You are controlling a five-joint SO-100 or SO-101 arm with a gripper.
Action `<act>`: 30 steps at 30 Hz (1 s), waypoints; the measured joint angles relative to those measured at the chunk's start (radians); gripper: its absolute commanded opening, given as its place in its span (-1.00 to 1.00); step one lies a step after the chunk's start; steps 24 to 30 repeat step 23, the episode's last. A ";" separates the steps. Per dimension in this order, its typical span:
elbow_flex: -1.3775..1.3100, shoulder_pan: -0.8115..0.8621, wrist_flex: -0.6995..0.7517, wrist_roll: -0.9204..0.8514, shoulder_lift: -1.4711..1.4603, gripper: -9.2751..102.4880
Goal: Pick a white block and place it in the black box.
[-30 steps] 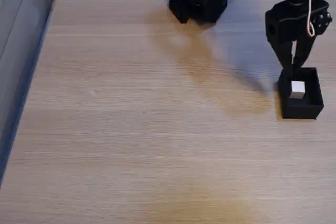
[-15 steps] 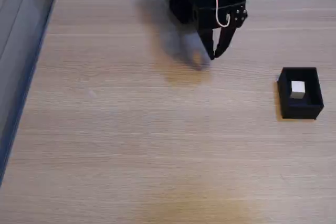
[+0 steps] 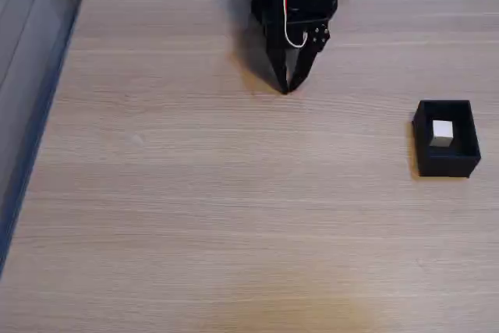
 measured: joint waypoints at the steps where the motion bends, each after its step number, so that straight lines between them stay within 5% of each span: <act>1: 0.002 0.003 0.034 0.000 0.020 -0.83; 7: 0.005 -0.003 0.146 0.101 0.140 -0.83; 30: 0.005 0.002 0.152 0.109 0.155 -0.83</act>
